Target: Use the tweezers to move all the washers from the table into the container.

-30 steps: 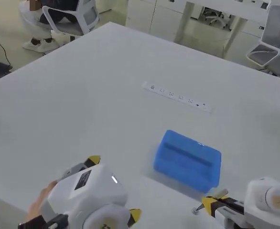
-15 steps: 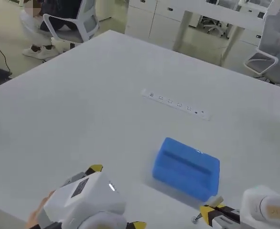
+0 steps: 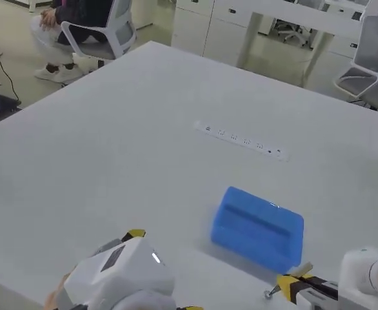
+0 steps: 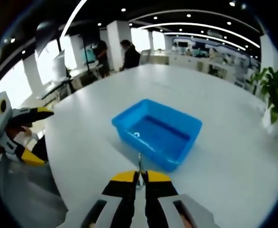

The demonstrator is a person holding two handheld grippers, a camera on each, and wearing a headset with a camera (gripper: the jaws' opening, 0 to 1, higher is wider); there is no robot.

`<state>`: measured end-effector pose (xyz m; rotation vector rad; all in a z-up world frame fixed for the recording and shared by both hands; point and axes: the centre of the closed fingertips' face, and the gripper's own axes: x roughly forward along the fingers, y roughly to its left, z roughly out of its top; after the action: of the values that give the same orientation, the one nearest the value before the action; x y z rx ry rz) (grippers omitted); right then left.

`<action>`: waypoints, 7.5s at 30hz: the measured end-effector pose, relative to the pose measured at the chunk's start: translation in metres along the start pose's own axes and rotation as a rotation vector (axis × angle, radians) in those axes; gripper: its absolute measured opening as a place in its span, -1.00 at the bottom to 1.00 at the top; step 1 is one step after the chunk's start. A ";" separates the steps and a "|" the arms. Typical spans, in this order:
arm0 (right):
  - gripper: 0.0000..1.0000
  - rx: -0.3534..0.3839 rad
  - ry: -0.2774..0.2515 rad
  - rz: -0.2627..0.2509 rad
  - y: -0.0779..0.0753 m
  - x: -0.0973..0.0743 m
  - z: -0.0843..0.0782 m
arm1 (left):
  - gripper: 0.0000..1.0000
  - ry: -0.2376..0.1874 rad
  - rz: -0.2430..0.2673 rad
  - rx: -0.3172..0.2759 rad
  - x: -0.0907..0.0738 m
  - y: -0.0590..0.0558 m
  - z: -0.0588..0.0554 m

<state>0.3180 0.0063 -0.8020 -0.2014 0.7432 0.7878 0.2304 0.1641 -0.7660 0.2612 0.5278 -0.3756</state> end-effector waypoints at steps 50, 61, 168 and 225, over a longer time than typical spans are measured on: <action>-0.94 -0.054 0.007 -0.078 -0.036 0.061 0.054 | 0.60 0.021 0.023 0.031 0.002 0.002 -0.003; -0.94 -0.085 -0.008 -0.082 -0.032 0.062 0.042 | 0.59 0.019 0.031 0.035 0.002 0.004 -0.003; -0.94 0.030 -0.006 -0.125 -0.024 -0.007 -0.007 | 0.55 0.055 0.040 0.068 0.002 0.005 -0.009; -0.94 -0.132 0.110 -0.051 -0.051 0.048 0.029 | 0.53 0.072 0.058 0.079 0.004 0.008 -0.012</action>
<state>0.3921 0.0107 -0.8181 -0.3836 0.7875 0.7821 0.2315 0.1740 -0.7775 0.3665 0.5759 -0.3315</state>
